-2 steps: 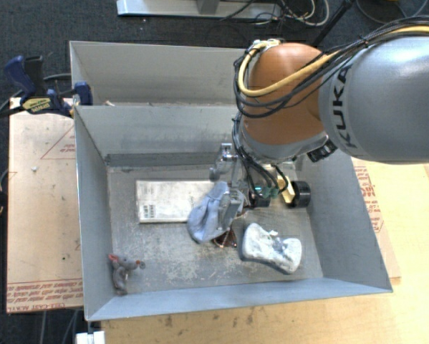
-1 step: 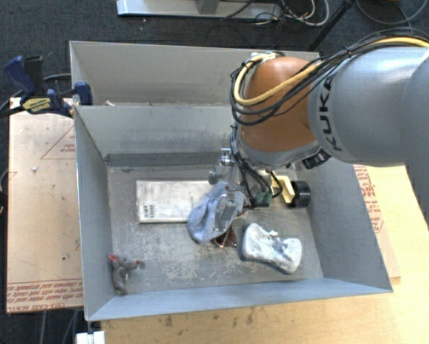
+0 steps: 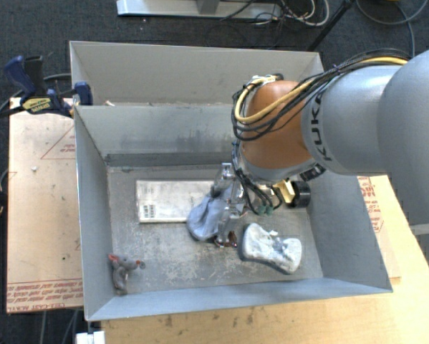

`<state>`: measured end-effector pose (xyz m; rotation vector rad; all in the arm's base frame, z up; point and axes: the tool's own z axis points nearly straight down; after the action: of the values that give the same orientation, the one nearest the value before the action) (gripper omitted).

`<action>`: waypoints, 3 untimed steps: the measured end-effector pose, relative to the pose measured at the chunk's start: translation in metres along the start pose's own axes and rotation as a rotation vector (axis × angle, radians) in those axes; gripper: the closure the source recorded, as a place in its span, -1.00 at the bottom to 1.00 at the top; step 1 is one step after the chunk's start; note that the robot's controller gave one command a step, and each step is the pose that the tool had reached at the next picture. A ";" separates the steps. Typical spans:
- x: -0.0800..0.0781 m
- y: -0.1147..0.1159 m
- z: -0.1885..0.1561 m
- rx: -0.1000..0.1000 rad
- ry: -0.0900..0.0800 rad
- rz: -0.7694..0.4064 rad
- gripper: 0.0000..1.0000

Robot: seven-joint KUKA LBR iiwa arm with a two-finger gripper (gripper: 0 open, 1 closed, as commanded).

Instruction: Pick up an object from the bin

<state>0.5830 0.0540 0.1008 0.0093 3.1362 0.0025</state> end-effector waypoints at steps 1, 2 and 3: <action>-0.039 0.022 0.025 0.000 0.010 0.106 1.00; -0.039 0.022 0.025 -0.001 0.010 0.106 1.00; -0.056 0.018 -0.162 -0.001 -0.007 0.135 1.00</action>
Offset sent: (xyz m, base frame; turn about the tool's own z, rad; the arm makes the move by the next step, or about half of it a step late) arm 0.0000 0.0000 0.0000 0.0000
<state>0.6382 0.0715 0.2634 0.2203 3.1217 0.0043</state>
